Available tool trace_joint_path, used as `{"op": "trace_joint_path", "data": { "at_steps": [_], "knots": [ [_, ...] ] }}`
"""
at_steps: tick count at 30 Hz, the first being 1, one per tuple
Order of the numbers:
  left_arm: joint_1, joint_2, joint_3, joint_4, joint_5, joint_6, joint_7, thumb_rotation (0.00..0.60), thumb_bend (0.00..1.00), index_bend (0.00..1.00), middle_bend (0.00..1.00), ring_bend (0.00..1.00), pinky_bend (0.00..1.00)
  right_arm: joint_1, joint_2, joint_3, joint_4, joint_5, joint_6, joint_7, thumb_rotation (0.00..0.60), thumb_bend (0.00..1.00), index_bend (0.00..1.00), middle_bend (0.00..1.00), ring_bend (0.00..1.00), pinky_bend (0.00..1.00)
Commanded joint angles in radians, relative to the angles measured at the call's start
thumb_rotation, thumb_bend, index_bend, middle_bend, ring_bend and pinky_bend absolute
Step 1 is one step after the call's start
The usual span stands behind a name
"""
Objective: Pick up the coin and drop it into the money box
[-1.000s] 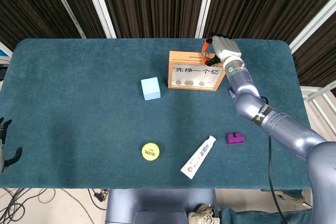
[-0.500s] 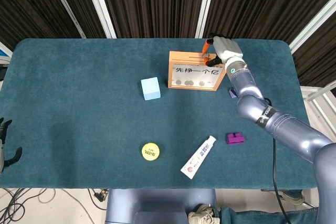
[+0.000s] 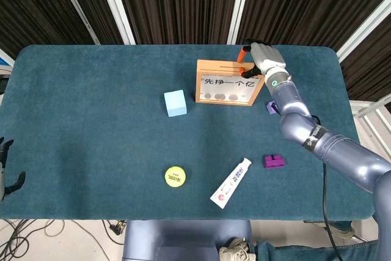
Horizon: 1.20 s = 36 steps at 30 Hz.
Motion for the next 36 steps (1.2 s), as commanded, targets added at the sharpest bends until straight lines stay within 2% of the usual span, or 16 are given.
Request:
{"op": "trace_joint_path", "data": {
  "at_steps": [1,5,9,15,19,24,33,36],
  "knots": [
    [0.000,0.000,0.000,0.000,0.001,0.000,0.000,0.600,0.34,0.13,0.01,0.00,0.00,-0.010,0.010,0.009,-0.024,-0.047,0.061,0.002,0.600,0.48,0.35,0.08,0.00,0.00],
    [0.000,0.001,0.001,0.002,0.004,-0.001,-0.002,0.600,0.34,0.13,0.01,0.00,0.00,-0.054,0.060,0.013,-0.135,-0.181,0.174,-0.003,0.600,0.43,0.26,0.07,0.00,0.00],
    [-0.002,0.000,0.004,0.002,0.007,-0.004,0.002,0.600,0.34,0.13,0.01,0.00,0.00,-0.174,0.144,0.018,-0.343,-0.395,0.376,0.049,0.600,0.43,0.23,0.07,0.00,0.00],
    [-0.003,-0.002,0.004,0.003,0.015,0.000,0.002,0.600,0.34,0.13,0.01,0.00,0.00,-0.385,0.208,-0.055,-0.538,-0.719,0.703,0.084,0.600,0.43,0.19,0.07,0.00,0.00],
    [-0.006,-0.004,0.002,0.003,0.009,-0.005,0.003,0.600,0.34,0.13,0.01,0.00,0.00,-0.518,0.225,-0.133,-0.601,-0.910,0.878,0.075,0.600,0.43,0.17,0.07,0.00,0.00],
    [-0.007,-0.006,0.003,0.004,0.018,0.000,0.010,0.600,0.34,0.12,0.01,0.00,0.00,-0.677,0.233,-0.239,-0.655,-1.087,1.045,0.021,0.600,0.43,0.16,0.07,0.00,0.00],
    [-0.002,-0.013,0.016,0.017,0.065,0.035,0.039,0.600,0.34,0.10,0.01,0.00,0.00,-0.951,0.177,-0.381,-0.708,-1.251,1.292,-0.094,0.600,0.43,0.15,0.06,0.00,0.00],
    [-0.002,-0.017,0.019,0.024,0.083,0.043,0.040,0.600,0.34,0.10,0.00,0.00,0.00,-1.018,0.140,-0.391,-0.674,-1.276,1.340,-0.107,0.600,0.43,0.14,0.06,0.00,0.00]
  ]
}}
